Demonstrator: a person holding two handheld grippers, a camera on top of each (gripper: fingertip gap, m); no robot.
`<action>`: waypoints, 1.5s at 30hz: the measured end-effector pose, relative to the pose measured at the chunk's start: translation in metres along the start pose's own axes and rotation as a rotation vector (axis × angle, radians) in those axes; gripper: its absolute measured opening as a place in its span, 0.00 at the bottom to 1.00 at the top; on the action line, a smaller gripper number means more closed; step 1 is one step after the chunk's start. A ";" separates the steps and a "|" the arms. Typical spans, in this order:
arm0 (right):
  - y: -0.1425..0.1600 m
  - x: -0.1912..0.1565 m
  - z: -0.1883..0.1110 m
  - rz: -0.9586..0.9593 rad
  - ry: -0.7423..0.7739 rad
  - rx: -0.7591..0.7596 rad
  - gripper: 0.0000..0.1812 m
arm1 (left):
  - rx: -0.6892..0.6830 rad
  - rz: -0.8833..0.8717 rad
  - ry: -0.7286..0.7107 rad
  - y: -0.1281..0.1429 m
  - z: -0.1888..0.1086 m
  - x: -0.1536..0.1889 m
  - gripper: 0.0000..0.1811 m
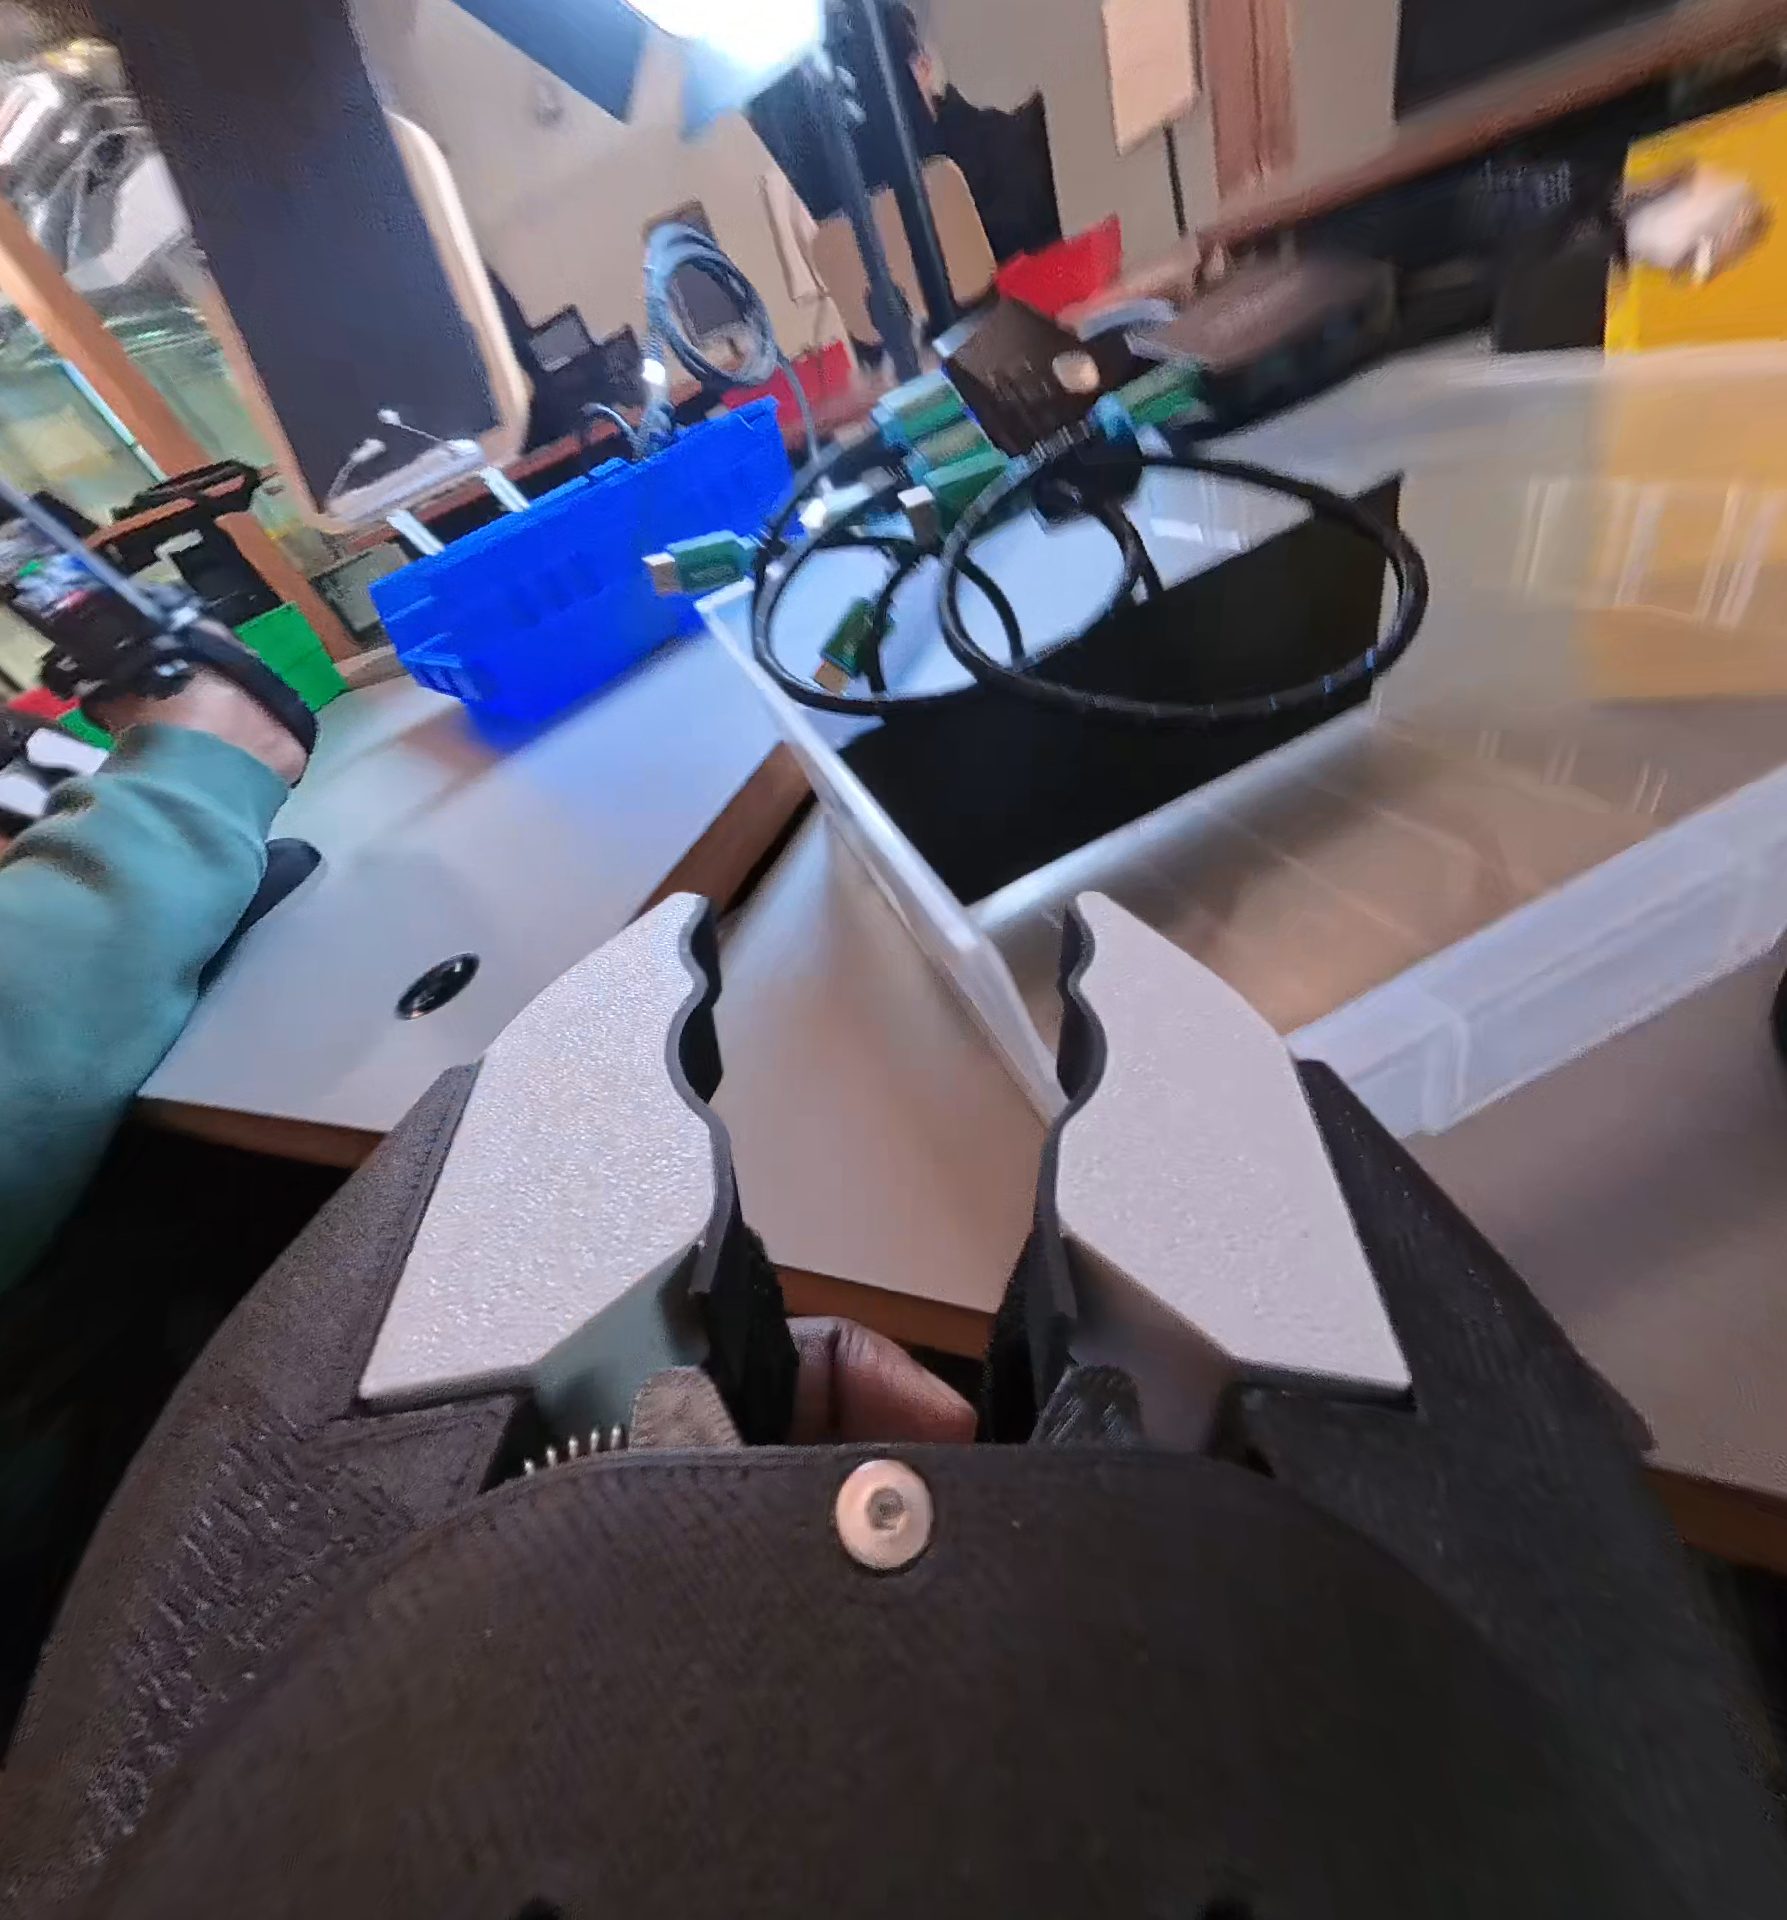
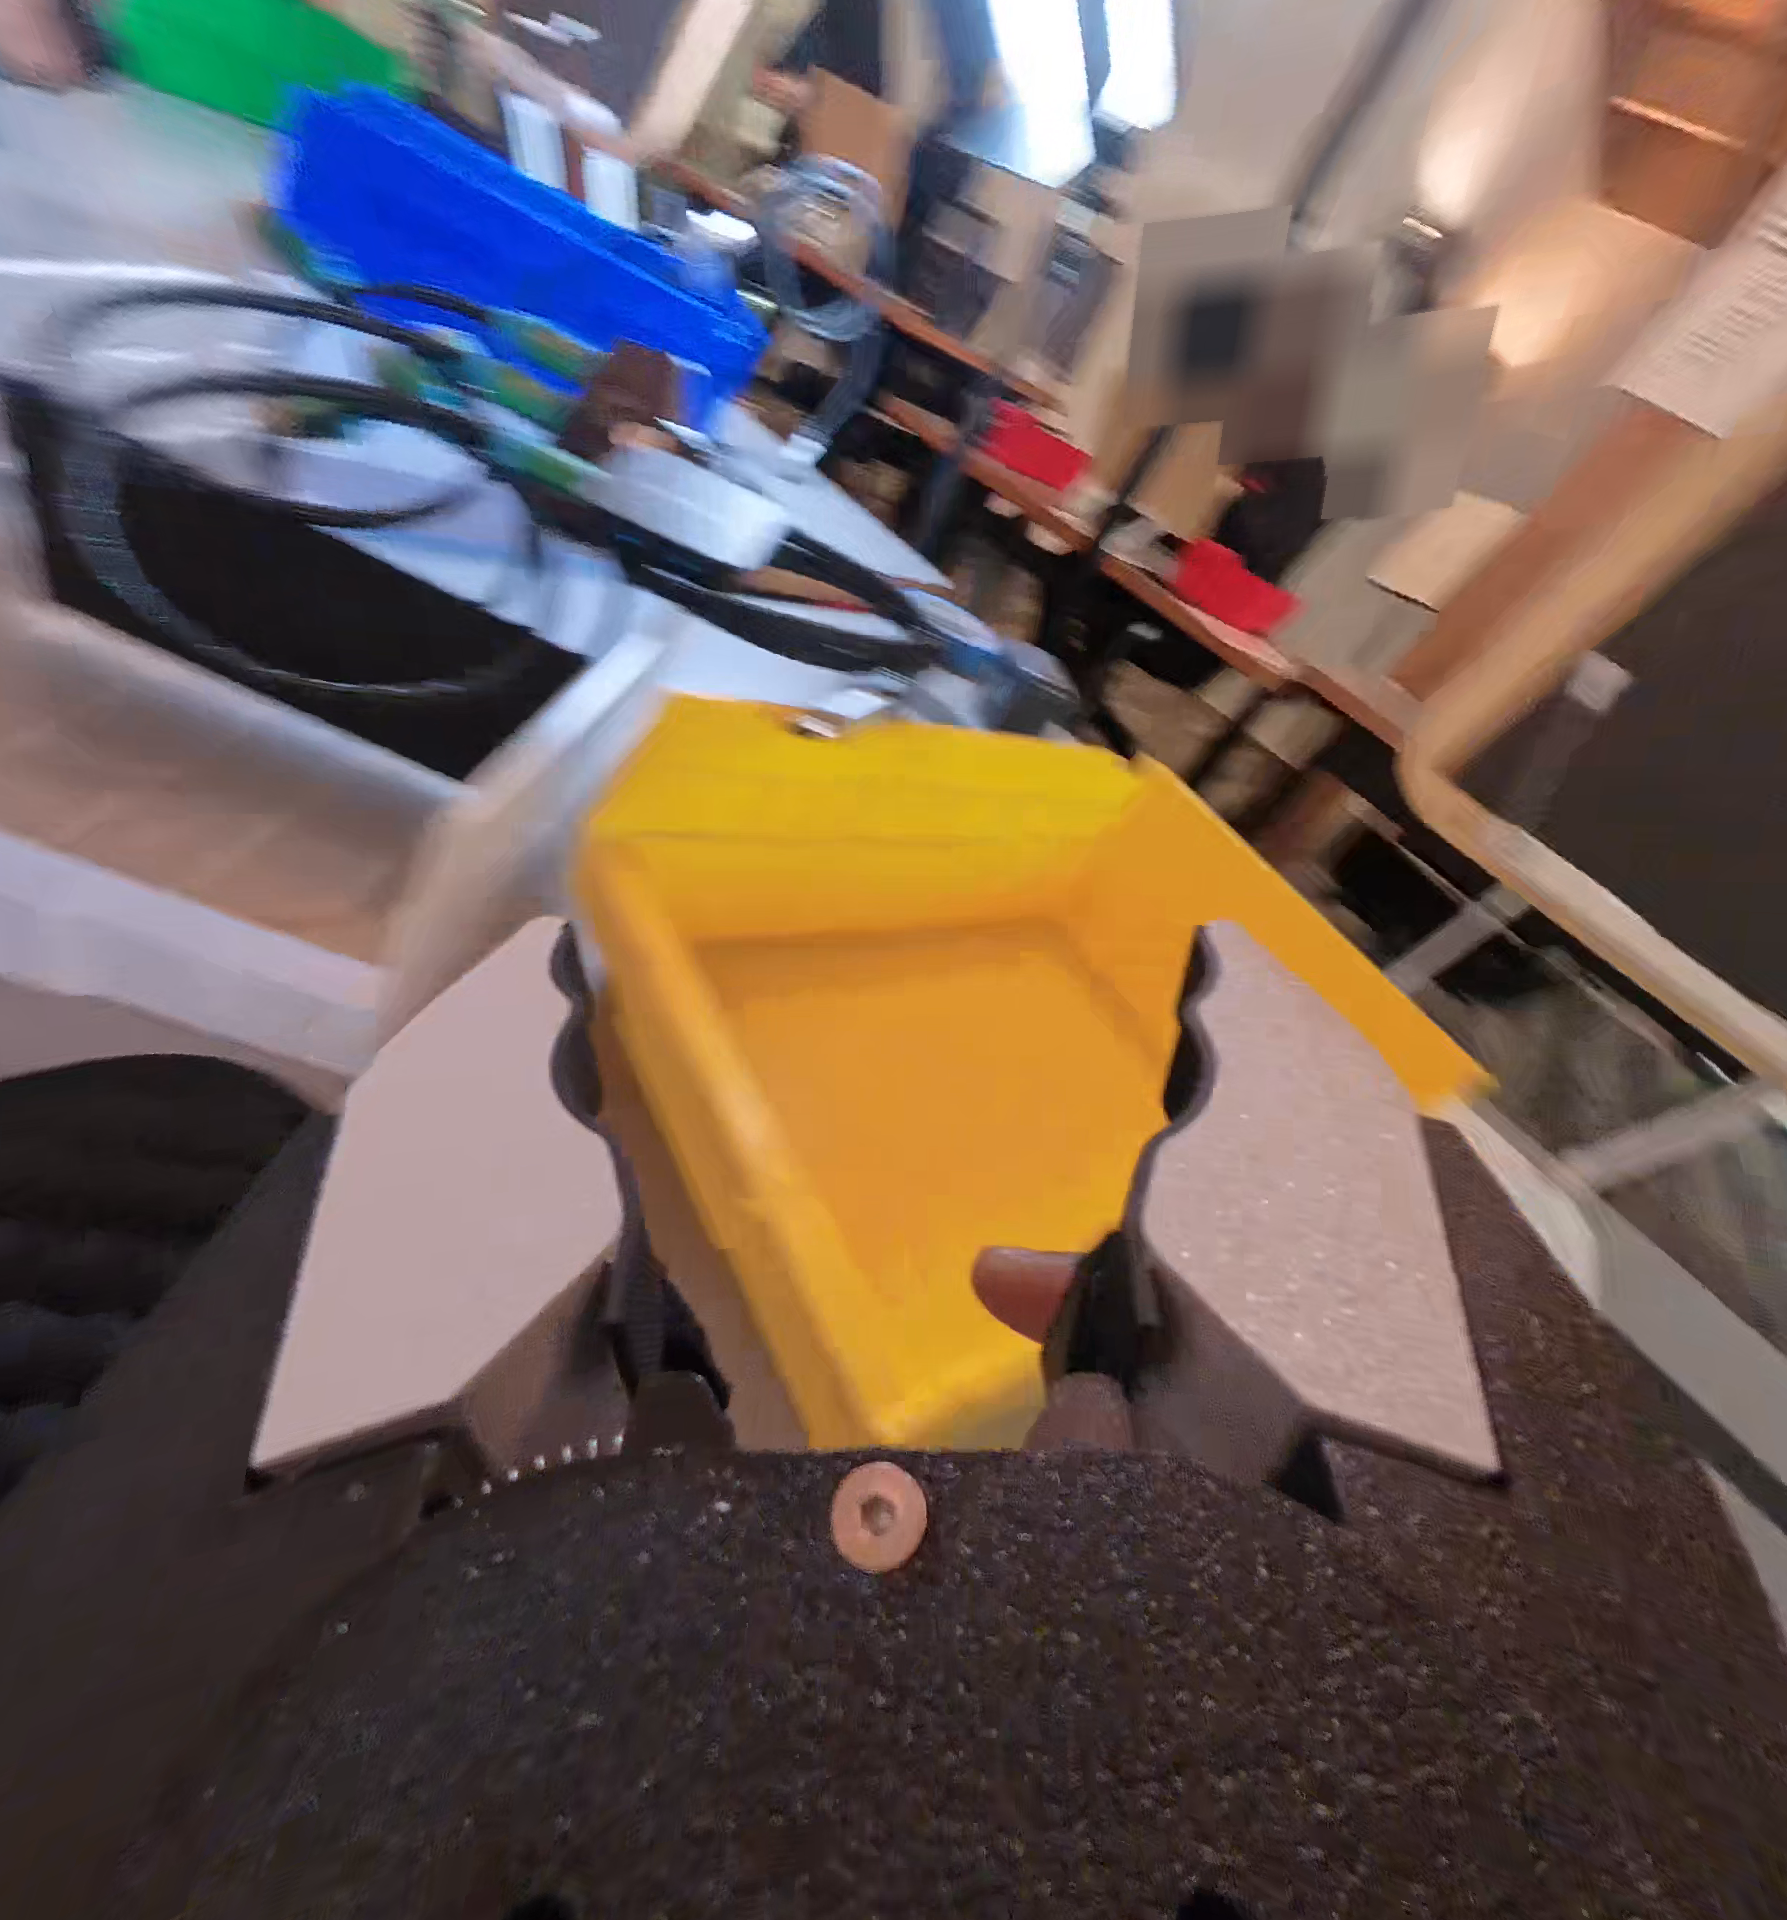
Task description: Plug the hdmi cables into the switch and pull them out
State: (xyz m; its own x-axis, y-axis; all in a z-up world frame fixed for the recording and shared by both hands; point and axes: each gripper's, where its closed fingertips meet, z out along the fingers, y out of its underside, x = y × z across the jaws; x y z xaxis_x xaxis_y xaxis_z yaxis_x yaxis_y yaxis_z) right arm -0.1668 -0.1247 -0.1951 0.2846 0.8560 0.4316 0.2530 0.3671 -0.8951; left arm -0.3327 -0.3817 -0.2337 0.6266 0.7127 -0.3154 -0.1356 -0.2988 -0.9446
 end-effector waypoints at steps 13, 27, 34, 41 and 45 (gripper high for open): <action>0.130 0.087 -0.050 0.066 0.139 -0.473 0.10 | 0.237 -0.201 0.567 -0.121 -0.036 0.182 0.35; 0.169 0.152 -0.136 0.123 0.168 -0.557 0.07 | -0.145 0.015 0.779 -0.094 0.014 0.359 0.13; 0.212 0.229 -0.217 0.219 0.353 -0.642 0.08 | -0.070 0.135 0.968 -0.145 -0.003 0.473 0.14; 0.258 0.289 -0.310 0.313 0.563 -0.711 0.08 | -0.015 0.220 1.149 -0.169 -0.049 0.577 0.16; 0.271 0.304 -0.342 0.349 0.642 -0.724 0.08 | -0.003 0.244 1.184 -0.171 -0.065 0.608 0.16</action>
State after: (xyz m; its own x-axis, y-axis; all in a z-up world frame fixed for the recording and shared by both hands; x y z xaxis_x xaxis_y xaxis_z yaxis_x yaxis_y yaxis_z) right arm 0.3048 0.1104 -0.2684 0.8359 0.4391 0.3294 0.4980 -0.3542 -0.7916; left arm 0.1215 0.0616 -0.2583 0.8998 -0.3850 -0.2053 -0.3474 -0.3473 -0.8710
